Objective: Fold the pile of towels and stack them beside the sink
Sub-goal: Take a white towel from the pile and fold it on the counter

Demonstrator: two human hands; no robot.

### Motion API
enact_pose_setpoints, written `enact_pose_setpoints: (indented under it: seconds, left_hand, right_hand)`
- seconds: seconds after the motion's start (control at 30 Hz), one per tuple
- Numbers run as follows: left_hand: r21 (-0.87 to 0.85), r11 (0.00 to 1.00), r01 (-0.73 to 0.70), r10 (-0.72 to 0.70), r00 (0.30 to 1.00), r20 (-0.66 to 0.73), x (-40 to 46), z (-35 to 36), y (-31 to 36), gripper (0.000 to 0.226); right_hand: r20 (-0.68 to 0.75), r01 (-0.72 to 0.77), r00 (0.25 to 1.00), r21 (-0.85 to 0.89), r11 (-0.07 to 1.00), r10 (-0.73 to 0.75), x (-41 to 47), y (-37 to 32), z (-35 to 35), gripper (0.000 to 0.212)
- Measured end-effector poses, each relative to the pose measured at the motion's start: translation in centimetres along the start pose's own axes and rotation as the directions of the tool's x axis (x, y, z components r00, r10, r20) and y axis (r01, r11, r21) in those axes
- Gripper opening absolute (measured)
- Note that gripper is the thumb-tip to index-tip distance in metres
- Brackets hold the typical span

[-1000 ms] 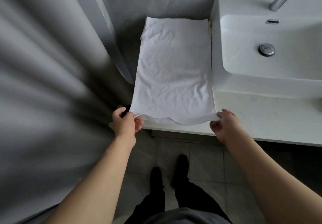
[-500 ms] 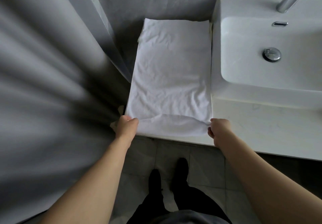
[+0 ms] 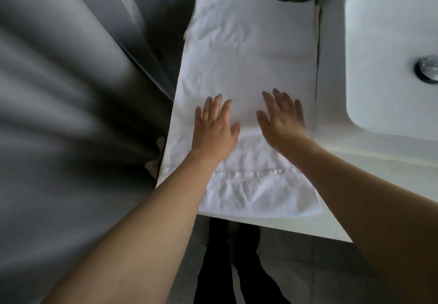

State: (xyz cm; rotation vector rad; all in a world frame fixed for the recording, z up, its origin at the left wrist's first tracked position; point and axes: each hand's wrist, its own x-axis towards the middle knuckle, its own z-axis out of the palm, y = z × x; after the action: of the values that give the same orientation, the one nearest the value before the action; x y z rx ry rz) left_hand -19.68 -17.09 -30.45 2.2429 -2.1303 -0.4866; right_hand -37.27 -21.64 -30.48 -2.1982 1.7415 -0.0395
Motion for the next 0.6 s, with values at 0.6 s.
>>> enact_pose_setpoints:
  seconds: [0.6]
  left_hand:
    - [0.08,0.979,0.187,-0.181,0.98,-0.078,-0.6,2.1,-5.4,0.068]
  right_hand:
    - [0.003,-0.076,0.997,-0.142,0.987,0.077,-3.4,2.5,2.7,0.073]
